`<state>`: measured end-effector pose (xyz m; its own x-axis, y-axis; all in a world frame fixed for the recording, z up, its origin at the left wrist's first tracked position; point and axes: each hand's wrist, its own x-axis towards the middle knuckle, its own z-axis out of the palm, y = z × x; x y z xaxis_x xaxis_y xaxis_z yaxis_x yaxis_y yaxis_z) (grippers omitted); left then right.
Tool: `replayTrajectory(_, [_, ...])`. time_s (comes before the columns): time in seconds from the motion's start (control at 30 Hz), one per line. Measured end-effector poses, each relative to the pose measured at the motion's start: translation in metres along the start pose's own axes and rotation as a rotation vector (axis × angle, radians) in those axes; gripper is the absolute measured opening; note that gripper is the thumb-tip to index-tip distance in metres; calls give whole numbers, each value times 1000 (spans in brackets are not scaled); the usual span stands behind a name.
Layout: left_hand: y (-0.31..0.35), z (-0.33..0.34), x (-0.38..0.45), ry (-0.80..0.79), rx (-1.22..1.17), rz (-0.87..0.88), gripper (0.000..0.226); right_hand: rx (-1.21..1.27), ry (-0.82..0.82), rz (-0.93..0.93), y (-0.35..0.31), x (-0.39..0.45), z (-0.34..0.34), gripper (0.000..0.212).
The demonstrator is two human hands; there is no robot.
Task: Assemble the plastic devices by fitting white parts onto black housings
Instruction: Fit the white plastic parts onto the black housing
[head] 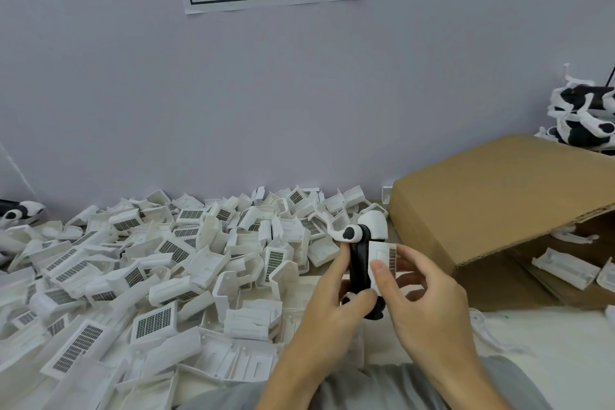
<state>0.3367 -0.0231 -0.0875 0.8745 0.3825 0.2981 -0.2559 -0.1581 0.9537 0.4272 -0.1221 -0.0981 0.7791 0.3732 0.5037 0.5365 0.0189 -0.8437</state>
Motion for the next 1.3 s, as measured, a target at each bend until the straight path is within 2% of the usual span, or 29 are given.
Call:
replayTrajectory(0.27, [2,1,-1,-5,54,1,51,-70,4,-32,3,-1,1,17])
replayTrajectory(0.43, [2,1,-1,4,42,4,48,-101,-1,-37,5,-2,2,36])
replayTrajectory(0.57, [2,-2,-1,-18,20,16,51,-127,-33,-65,6,-2,2,24])
replayTrajectory(0.8, [6,-3,-1,-16,-33,33,55,-122,-35,-94,11,0,3,22])
replayTrajectory(0.97, [4,-4,0,51,-81,27,49,-121,-71,-141,5,-2,2,26])
replayTrajectory(1.1, [1,-5,3,151,-170,-18,49,-122,-189,-135,9,-4,4,50])
replayTrajectory(1.2, [-2,-4,6,255,-149,-10,24,-117,-251,-131,8,-6,5,53])
replayTrajectory(1.3, [-3,-4,7,309,-147,-13,26,-105,-275,-144,5,-7,5,56])
